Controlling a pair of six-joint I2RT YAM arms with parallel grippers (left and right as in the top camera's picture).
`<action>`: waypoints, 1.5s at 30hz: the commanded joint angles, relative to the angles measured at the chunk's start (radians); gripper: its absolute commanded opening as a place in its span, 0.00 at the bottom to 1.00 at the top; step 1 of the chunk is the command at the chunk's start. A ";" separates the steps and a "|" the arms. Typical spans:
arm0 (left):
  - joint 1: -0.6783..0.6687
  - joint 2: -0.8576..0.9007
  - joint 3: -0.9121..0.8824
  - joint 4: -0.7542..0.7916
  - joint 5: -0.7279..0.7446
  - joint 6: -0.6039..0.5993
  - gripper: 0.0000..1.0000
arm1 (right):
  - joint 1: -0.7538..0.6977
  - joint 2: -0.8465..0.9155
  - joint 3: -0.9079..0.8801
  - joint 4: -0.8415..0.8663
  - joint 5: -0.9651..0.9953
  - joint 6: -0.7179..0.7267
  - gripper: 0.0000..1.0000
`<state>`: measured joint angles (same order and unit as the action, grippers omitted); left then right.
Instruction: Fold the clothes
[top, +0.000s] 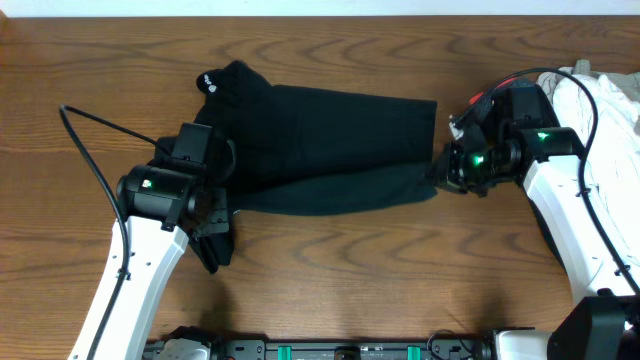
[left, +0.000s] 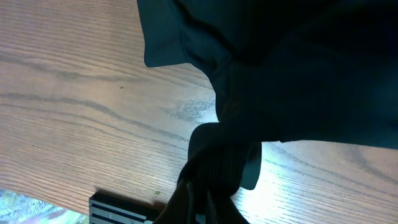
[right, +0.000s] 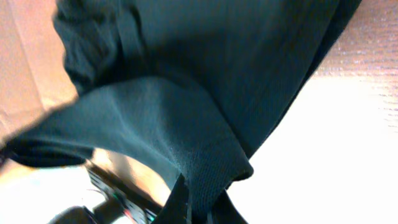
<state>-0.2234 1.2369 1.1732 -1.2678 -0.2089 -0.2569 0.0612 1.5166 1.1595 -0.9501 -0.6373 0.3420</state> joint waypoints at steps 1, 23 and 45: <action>0.006 -0.009 0.024 0.002 -0.008 0.014 0.06 | 0.005 0.008 0.011 0.055 -0.022 0.228 0.01; 0.006 -0.009 0.024 0.002 -0.008 0.014 0.06 | 0.079 0.093 0.010 0.170 0.213 0.032 0.34; 0.006 -0.009 0.024 -0.002 -0.008 0.013 0.06 | 0.217 0.349 0.002 0.307 0.298 -0.025 0.06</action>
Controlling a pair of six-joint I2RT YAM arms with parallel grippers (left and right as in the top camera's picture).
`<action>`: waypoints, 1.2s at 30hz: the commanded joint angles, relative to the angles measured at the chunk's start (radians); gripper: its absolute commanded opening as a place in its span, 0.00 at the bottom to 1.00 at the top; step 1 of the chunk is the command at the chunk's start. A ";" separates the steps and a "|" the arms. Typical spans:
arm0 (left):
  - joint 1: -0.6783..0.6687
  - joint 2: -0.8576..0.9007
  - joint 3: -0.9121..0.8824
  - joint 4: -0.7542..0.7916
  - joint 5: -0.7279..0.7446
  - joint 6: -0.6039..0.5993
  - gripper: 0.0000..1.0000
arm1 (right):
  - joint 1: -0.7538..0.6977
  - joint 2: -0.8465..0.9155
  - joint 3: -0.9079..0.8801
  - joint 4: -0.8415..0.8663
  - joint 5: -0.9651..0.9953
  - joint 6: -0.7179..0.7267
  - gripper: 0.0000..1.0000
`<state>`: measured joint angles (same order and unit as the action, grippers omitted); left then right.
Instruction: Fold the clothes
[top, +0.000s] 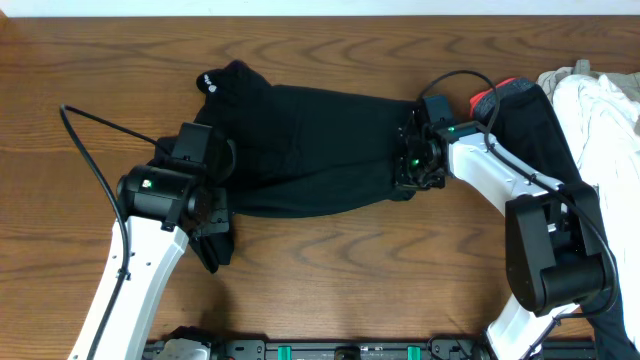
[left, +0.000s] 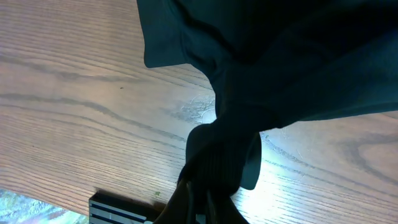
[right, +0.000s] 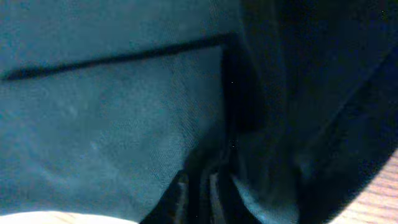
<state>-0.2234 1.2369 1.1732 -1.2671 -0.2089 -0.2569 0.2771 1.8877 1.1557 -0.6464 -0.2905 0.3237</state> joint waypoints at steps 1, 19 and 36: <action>0.006 -0.009 0.024 -0.003 -0.008 0.013 0.06 | -0.002 -0.032 0.008 0.000 -0.059 -0.007 0.04; 0.006 -0.009 0.024 -0.005 -0.008 0.018 0.06 | -0.090 -0.360 0.010 -0.261 -0.278 0.106 0.01; 0.006 -0.009 0.024 0.015 -0.008 0.036 0.06 | -0.068 -0.278 0.009 -0.129 -0.132 0.153 0.10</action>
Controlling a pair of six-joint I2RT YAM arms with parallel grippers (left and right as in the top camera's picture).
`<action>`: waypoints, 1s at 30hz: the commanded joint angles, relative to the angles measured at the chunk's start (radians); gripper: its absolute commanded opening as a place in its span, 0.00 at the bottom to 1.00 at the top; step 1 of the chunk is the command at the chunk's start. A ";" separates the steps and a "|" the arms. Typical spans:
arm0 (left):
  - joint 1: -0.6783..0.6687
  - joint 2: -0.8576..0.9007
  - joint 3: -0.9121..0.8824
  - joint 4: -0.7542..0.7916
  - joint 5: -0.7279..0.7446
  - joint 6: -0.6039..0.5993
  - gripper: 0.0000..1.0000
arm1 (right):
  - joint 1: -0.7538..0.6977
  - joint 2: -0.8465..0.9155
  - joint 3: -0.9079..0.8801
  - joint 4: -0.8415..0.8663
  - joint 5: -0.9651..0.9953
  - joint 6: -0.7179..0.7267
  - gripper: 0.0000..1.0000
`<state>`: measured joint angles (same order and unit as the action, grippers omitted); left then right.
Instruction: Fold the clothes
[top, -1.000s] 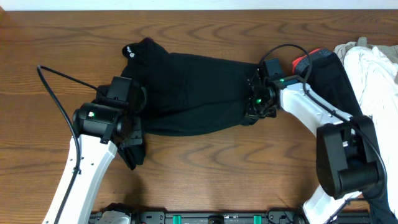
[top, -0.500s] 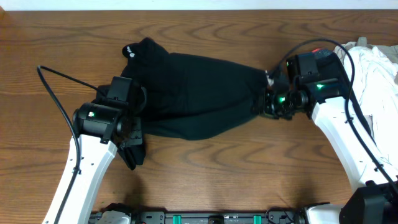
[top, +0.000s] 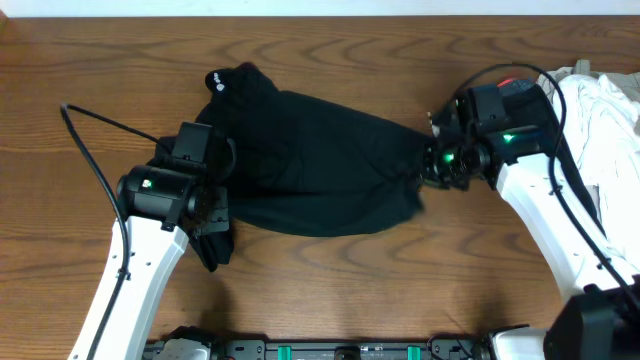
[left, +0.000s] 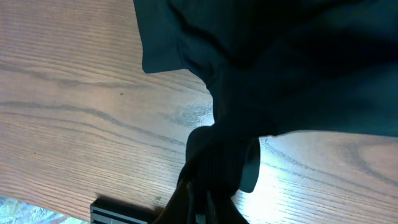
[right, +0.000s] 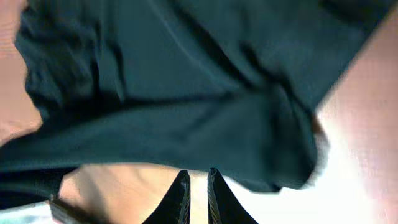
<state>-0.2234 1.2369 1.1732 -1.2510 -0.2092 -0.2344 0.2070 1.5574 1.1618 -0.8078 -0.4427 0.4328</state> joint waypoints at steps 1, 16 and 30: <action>0.006 -0.009 0.024 -0.001 -0.008 0.014 0.06 | 0.003 0.075 0.003 0.055 0.016 0.054 0.09; 0.006 -0.009 0.024 -0.002 -0.008 0.018 0.06 | 0.089 0.251 0.003 -0.046 0.090 -0.392 0.32; 0.006 -0.009 0.024 -0.003 -0.008 0.018 0.06 | 0.304 0.259 -0.007 -0.051 0.357 -0.546 0.46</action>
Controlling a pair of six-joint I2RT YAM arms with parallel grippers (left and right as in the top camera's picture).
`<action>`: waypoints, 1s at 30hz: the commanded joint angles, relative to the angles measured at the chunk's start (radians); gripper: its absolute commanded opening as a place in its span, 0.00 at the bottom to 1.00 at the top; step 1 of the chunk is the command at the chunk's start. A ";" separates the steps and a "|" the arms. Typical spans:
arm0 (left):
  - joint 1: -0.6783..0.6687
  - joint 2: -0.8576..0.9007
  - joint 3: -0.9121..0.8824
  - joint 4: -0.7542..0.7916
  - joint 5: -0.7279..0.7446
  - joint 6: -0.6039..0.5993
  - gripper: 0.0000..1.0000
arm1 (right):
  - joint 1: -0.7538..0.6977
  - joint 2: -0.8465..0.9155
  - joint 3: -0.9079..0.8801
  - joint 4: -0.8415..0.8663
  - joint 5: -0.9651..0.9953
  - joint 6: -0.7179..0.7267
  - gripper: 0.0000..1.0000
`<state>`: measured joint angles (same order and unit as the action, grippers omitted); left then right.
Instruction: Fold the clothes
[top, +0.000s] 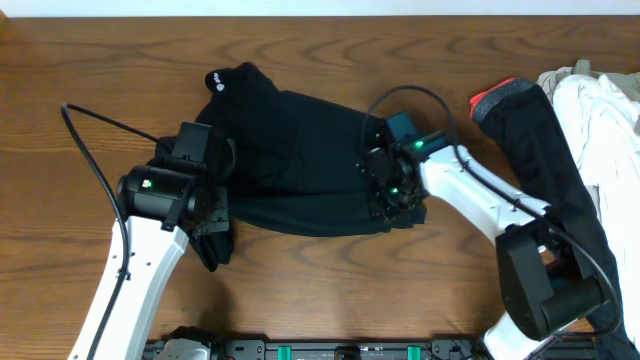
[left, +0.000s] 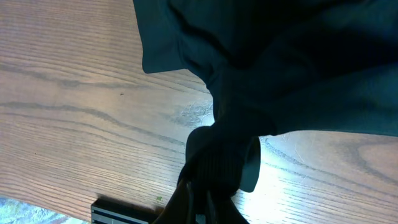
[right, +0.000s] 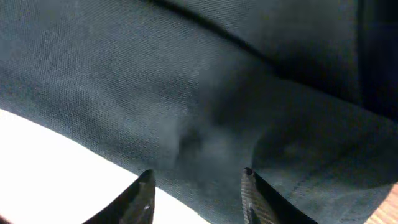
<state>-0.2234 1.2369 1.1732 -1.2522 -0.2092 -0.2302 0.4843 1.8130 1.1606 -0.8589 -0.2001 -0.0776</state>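
A black garment (top: 300, 160) lies bunched across the middle of the wooden table (top: 330, 290). My left gripper (top: 212, 222) is at its lower left corner; in the left wrist view the left gripper (left: 205, 196) is shut on a wad of the black fabric (left: 224, 155). My right gripper (top: 392, 195) sits low over the garment's lower right part. In the right wrist view the right gripper (right: 198, 190) is open, its fingers (right: 144, 196) spread over the dark cloth (right: 205, 93) with nothing between them.
A second dark garment with a red tag (top: 530, 130) and a pile of white clothes (top: 600, 110) lie at the right edge. A black cable (top: 90, 150) loops left of the left arm. Bare wood runs along the front.
My right gripper was shut at the garment's right edge; now it is open and further left, over the lower right part. The left gripper stayed shut on its corner.
The right gripper was first shut on the right end of the stretched-out garment. Then it was further left with that end drawn inward, then back at the right edge with the cloth bulging at the front. Now it is open over the cloth. The left held throughout.
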 joint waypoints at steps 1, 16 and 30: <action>0.006 -0.009 0.024 -0.002 -0.008 0.013 0.06 | 0.035 0.005 -0.009 0.002 0.140 -0.035 0.46; 0.006 -0.008 0.024 0.002 -0.008 0.013 0.06 | 0.040 0.005 -0.072 0.072 0.163 0.015 0.14; 0.006 -0.008 0.024 0.005 -0.008 0.013 0.06 | 0.043 -0.083 -0.047 -0.005 0.090 -0.025 0.35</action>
<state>-0.2234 1.2366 1.1732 -1.2484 -0.2089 -0.2302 0.5213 1.7874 1.0946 -0.8436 -0.0849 -0.0723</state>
